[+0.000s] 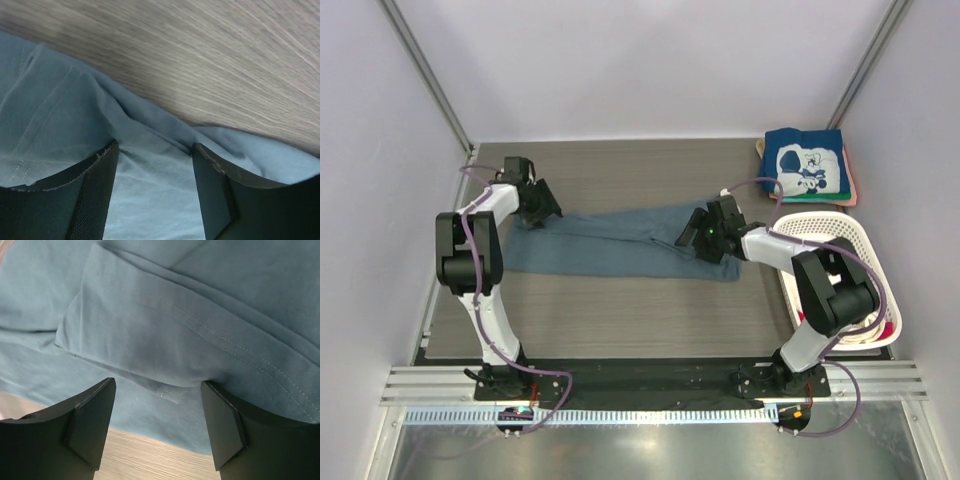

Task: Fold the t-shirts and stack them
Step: Fold the tshirt

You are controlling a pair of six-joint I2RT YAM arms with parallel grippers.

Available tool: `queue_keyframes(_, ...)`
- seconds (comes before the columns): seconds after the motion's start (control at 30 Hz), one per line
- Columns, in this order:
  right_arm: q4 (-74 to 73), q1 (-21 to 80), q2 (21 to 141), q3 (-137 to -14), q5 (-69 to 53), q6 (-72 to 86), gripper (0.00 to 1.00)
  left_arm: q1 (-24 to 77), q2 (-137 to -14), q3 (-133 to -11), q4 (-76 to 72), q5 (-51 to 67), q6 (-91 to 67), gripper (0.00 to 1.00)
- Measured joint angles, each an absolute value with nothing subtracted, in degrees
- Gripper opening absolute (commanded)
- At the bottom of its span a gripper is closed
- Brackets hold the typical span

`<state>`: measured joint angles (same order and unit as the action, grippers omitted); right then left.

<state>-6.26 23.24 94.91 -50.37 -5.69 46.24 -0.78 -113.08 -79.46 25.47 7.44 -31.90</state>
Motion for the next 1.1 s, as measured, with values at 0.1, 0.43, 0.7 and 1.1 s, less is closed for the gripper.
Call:
queue_keyframes(0.1, -5.6, 22.9, 95.8, -50.7, -5.7, 50.2, 0.77, -0.9, -113.1, -79.1, 27.7, 7.0, -33.3, 0.63)
queue_keyframes(0.43, -10.1, 20.6, 119.3, -80.8, -9.3, 53.6, 0.77, 5.2, -100.2, -61.2, 26.4, 6.2, -42.2, 0.61)
queue_keyframes(0.7, -20.1, 19.2, 159.9, -147.4, -13.0, 48.1, 0.82, 22.3, -76.6, -38.0, 26.9, 6.6, -57.5, 0.6)
queue_keyframes(1.1, -1.7, 18.2, 161.8, -143.0, -24.6, 44.4, 0.88, 52.3, -58.2, -54.9, 43.7, -11.4, -65.2, 0.76)
